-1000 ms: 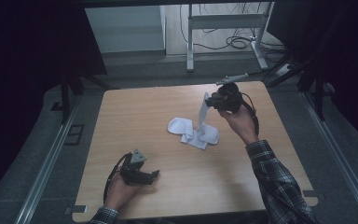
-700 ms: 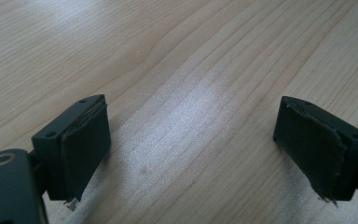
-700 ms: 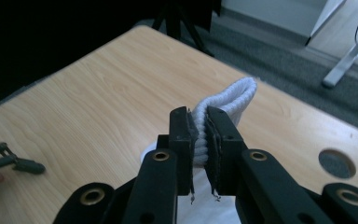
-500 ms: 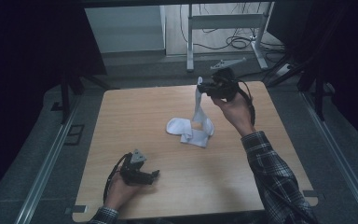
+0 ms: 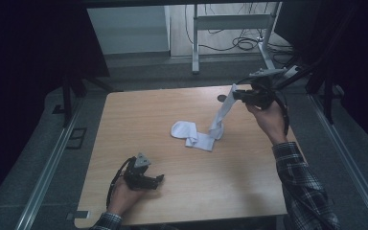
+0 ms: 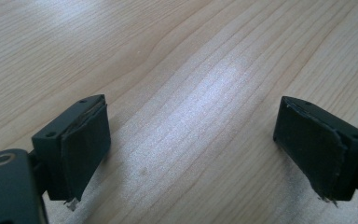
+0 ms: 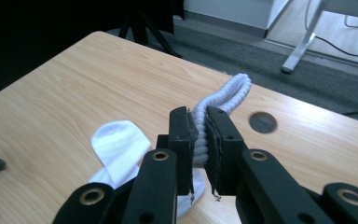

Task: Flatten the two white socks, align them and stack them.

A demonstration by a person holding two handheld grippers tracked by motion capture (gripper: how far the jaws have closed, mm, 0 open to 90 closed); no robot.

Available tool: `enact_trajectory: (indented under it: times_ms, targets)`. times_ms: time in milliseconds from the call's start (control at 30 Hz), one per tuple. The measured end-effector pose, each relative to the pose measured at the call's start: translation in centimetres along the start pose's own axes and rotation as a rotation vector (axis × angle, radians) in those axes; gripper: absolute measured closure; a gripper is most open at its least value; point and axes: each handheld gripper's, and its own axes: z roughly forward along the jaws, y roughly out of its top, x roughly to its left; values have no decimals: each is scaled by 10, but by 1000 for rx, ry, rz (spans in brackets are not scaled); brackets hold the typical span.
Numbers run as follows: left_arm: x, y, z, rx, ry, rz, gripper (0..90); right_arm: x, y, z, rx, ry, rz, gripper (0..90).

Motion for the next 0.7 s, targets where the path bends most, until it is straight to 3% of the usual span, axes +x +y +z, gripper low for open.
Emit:
enact_trajectory:
  times_ms: [433,567,700]
  targets:
    - [0,0,0,1,0,0,109,-37,-23,-32,5,-62,54,801]
    - [0,0,0,1,1,0,109,-37,-19,-38,-7,-58,58,801]
    - [0,1,1,-3,2,0,109,-26,-7,-35,-18,-37,43,801]
